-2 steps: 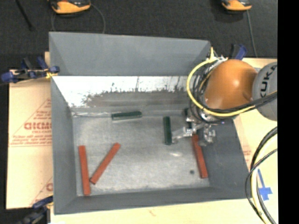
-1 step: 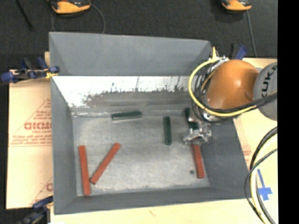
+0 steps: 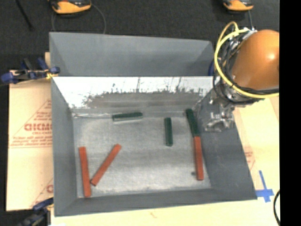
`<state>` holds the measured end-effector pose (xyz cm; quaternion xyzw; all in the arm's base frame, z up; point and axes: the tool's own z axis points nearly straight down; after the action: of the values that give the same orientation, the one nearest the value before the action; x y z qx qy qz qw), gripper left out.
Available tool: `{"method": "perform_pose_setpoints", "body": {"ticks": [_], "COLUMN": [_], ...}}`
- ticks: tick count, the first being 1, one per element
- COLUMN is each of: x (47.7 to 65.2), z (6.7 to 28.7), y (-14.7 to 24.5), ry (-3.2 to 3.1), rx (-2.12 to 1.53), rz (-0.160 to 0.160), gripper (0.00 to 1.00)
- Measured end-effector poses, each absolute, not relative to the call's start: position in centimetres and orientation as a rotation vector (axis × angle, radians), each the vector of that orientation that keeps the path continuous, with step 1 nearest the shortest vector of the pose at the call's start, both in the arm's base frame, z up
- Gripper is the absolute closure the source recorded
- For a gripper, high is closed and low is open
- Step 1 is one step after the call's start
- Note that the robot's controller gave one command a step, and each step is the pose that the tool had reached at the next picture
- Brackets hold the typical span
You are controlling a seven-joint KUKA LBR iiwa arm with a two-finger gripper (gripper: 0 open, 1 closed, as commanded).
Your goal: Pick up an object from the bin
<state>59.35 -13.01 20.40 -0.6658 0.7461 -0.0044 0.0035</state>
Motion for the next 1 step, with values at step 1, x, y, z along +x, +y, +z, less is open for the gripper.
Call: {"method": "perform_pose_setpoints", "body": {"ticks": [1], "x": [59.21], "z": [19.87], "y": [-12.89], "ry": [2.344], "rx": [-2.087], "rz": [0.000], "gripper": [0.00]}}
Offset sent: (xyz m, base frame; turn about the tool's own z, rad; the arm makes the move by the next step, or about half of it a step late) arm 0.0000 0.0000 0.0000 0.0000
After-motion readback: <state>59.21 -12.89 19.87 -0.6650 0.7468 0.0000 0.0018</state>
